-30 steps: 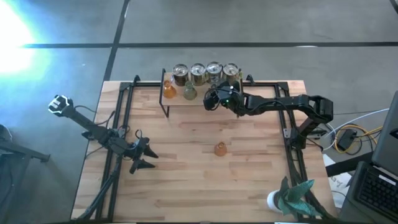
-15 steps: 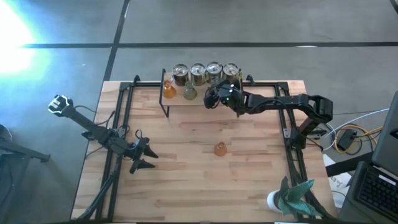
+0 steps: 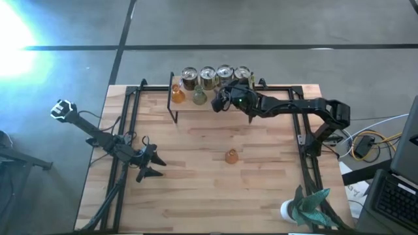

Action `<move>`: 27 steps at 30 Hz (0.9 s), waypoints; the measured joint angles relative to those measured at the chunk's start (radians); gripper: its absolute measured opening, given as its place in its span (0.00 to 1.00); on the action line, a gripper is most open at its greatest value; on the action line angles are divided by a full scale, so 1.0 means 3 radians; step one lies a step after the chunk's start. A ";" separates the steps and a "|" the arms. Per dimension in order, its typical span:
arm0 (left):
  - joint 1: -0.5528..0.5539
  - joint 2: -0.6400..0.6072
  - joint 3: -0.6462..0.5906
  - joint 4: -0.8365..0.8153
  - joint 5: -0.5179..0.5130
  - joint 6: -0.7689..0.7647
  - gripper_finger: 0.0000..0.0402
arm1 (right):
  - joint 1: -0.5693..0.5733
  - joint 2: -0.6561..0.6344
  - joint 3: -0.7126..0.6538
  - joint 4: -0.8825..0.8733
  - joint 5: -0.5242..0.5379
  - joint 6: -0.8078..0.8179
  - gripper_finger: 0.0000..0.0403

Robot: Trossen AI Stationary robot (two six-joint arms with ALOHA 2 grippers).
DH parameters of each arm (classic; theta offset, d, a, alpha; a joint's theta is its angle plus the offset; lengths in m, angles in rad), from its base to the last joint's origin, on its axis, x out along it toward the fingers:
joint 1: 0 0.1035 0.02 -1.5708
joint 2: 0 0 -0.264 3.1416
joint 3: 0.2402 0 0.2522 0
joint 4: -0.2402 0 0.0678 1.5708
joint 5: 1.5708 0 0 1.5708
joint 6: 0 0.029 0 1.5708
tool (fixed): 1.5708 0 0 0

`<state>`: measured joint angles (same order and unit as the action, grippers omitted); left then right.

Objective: Pick & Place candle stick holders
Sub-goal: Put the green glass candle holder on the shelf, then put the orange glass candle holder on the shelf

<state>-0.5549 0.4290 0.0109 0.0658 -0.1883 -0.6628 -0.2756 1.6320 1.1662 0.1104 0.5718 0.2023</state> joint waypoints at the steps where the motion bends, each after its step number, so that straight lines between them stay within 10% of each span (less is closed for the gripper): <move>1: 0.0000 0.0000 0.0000 0.0000 0.0000 0.0000 0.68 | 0.0000 -0.0004 0.0026 0.0002 0.0010 -0.0027 0.67; 12: 0.0000 0.0000 0.0000 0.0000 0.0000 0.0000 0.68 | 0.0060 -0.0396 0.0391 -0.0209 0.0019 -0.0338 0.72; 27: 0.0000 0.0000 0.0000 0.0000 0.0000 0.0000 0.68 | 0.1178 -0.1441 0.0592 -0.2957 -0.1221 0.0822 0.52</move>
<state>-0.5549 0.4290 0.0109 0.0658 -0.1883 -0.6628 0.0779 1.1996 1.3437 -0.7766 0.2056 0.4489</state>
